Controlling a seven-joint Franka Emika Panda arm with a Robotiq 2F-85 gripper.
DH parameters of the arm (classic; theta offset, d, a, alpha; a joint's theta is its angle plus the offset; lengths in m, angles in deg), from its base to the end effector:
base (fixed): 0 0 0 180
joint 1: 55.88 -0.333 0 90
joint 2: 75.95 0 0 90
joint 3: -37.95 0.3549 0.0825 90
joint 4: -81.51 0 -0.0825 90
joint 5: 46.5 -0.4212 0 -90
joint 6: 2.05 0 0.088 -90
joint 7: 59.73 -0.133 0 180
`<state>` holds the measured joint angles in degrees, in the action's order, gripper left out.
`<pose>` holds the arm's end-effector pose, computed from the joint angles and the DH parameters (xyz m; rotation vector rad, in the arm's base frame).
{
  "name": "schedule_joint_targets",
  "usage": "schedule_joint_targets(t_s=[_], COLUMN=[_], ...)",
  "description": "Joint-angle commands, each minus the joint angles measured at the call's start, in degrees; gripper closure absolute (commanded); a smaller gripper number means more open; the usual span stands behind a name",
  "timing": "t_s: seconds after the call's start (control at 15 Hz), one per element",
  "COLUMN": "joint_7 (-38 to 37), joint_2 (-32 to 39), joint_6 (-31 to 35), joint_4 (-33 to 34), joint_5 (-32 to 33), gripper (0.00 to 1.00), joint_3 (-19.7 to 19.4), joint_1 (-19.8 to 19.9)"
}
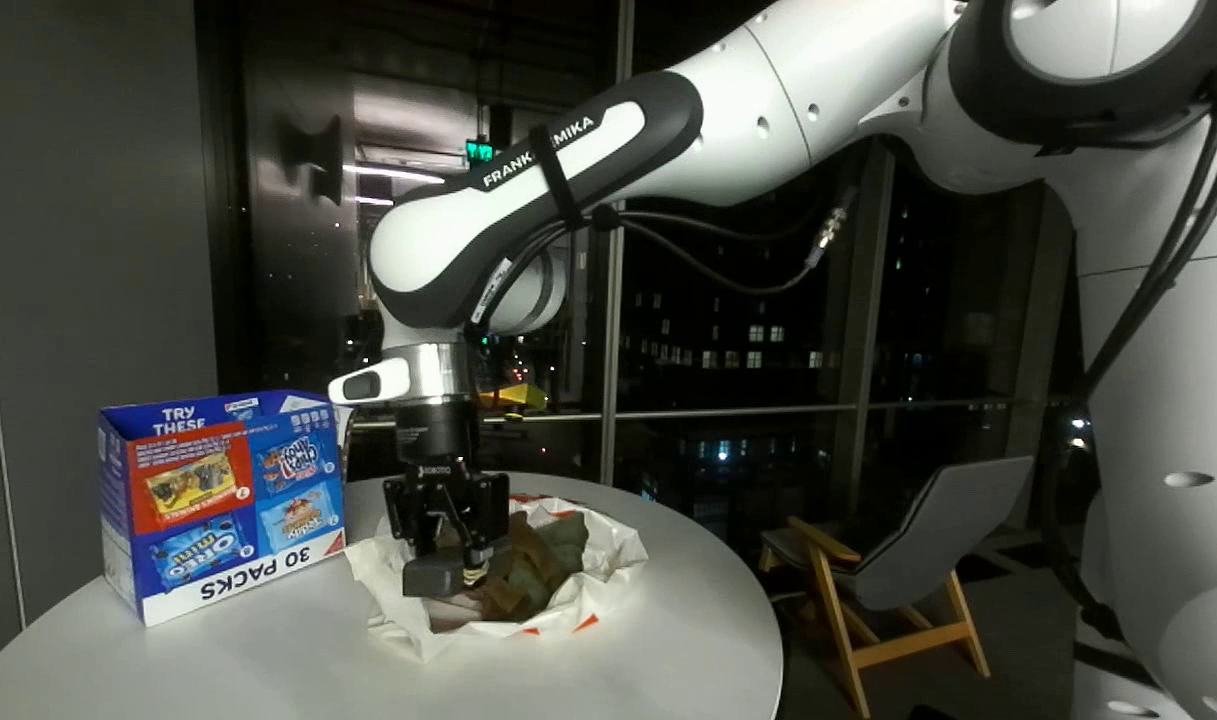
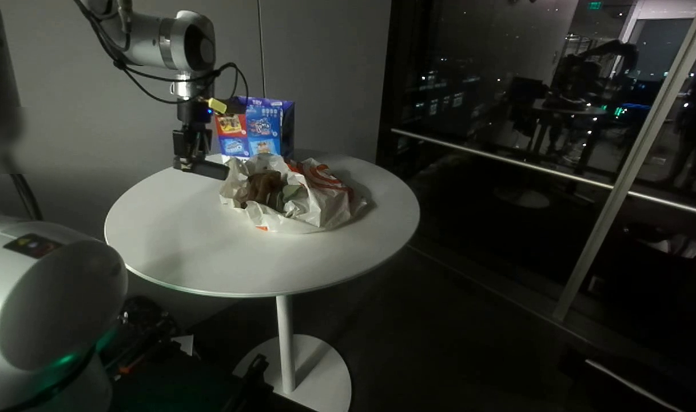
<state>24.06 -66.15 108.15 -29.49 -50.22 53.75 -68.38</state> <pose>0.5342 0.2894 0.3812 -1.6873 -2.4327 0.1626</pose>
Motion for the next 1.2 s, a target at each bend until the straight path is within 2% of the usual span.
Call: schedule_joint_targets(t_s=[0.0, 0.13, 0.33, 0.67, 0.8, 1.0, 1.13], joint_7=[6.6, 8.5, 11.0, 20.0, 24.2, 27.0, 24.7], joint_2=[2.7, 4.8, 7.2, 9.3, 9.5, 10.3, 10.5], joint_6=[-0.3, -0.6, 2.7, 13.5, 19.7, 22.9, 24.5], joint_4=[0.6, 1.5, 2.0, 0.9, -0.4, -0.6, -1.0], joint_5=[-4.5, -5.6, -6.0, -10.6, -12.7, -11.8, -8.8], gripper=[0.62, 0.62, 0.62, 0.62, 0.62, 0.62, 0.62], joint_3=[0.0, -0.2, -0.4, 0.6, 1.0, 0.7, -0.4], joint_1=[1.4, 2.1, 3.2, 6.1, 6.7, 6.7, 5.6])
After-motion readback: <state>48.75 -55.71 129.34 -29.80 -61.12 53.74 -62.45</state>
